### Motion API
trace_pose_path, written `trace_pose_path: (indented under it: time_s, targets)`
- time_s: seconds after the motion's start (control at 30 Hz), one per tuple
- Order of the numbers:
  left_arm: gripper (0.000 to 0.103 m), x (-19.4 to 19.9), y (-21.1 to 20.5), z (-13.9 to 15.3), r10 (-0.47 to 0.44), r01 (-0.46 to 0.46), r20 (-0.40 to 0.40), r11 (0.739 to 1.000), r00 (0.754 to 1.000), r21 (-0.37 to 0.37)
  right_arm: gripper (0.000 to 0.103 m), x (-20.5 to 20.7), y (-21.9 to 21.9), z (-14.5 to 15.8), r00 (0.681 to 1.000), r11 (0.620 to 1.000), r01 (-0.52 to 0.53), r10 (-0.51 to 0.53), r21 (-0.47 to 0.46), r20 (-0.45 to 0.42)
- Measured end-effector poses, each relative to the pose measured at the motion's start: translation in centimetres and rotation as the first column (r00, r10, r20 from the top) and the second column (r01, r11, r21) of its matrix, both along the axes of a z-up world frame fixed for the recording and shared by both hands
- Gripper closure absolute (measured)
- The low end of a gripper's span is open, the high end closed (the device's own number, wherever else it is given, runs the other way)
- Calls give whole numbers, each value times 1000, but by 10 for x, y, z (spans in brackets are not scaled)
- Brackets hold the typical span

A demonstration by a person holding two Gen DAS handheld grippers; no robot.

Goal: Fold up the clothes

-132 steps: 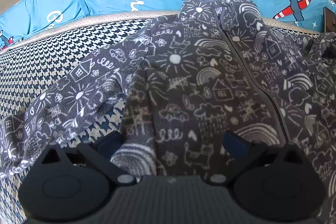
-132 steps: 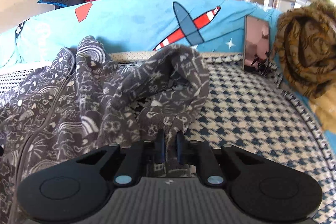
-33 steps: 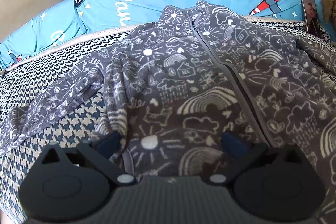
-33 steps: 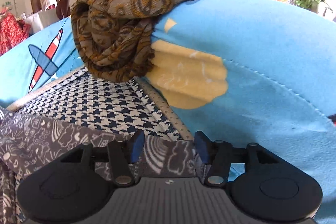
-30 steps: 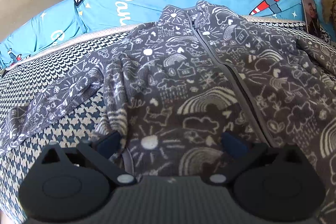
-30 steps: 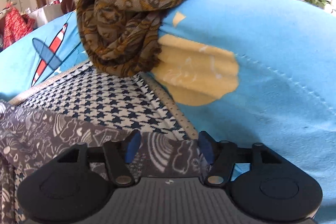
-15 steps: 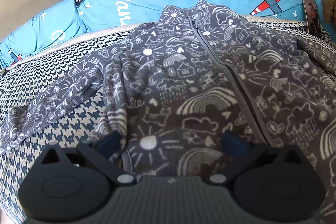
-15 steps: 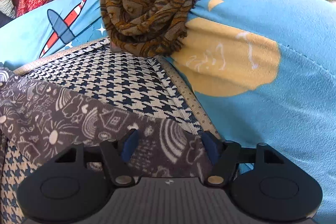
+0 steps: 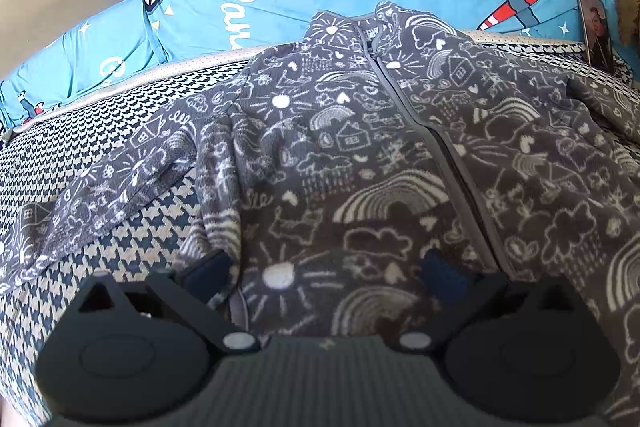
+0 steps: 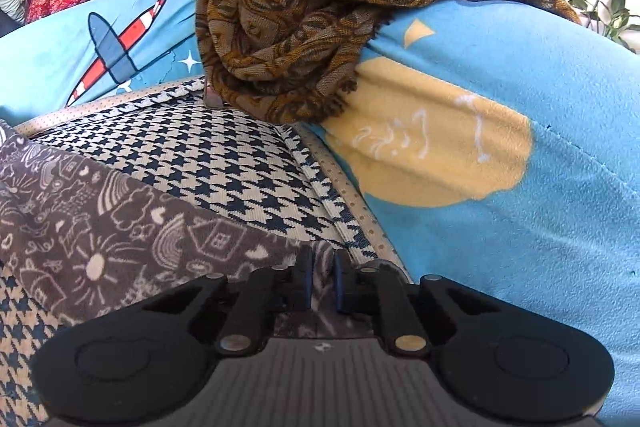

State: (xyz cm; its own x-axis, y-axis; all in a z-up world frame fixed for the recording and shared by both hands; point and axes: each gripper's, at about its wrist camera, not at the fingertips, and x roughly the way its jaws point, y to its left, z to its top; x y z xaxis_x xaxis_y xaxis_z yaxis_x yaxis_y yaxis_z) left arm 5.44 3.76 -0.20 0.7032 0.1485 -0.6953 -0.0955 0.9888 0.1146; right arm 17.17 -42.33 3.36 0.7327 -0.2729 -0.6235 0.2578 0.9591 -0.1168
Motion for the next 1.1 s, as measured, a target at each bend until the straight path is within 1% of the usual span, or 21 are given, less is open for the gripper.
trace_pose_path:
  time_s: [0.17,0.3,0.4,0.43,0.5,0.53,0.6,0.67,0.7,0.8,0.9,1.03,1.1]
  targets:
    - [0,0,1,0,-2,2,0,1000,1000,-3,95,2,-3,0,998,998,56,-56,-11,-7]
    - [0,0,1,-1,-3,3,0,1000,1000,-1,95,1,-5,4,993,992,117,-116,-44,6]
    - [0,1,0,-1,-2,2,-2,1000,1000,-1,94,-3,-6,12,983,980,182,-181,-83,19]
    - [0,1,0,-1,-1,1,-2,1000,1000,-3,93,-6,-5,16,981,978,191,-189,-87,30]
    - [0,2,1,1,-1,1,0,1000,1000,-13,91,-12,1,24,984,983,169,-164,-73,65]
    - [0,3,1,3,-1,1,3,1000,1000,-23,89,-14,5,28,987,987,148,-143,-66,79]
    - [0,4,2,6,-6,6,12,999,1000,-46,85,-11,25,31,995,997,50,-45,-51,86]
    - [0,6,2,11,-22,24,24,997,999,-77,82,-8,45,35,994,998,-49,53,-38,95]
    - [0,7,1,12,-28,30,25,996,999,-88,78,-6,55,36,990,995,-99,101,-31,100]
    - [0,17,1,15,-34,34,7,994,999,-102,74,-1,87,41,962,969,-247,246,-12,115]
    - [0,28,3,19,-19,19,0,993,1000,-114,74,10,129,40,920,926,-378,375,3,114]
    - [0,44,8,24,-14,15,5,994,1000,-108,72,24,178,37,884,890,-455,454,-11,112]
    - [0,52,10,26,-20,21,7,995,1000,-96,69,33,194,36,875,880,-474,470,14,120]
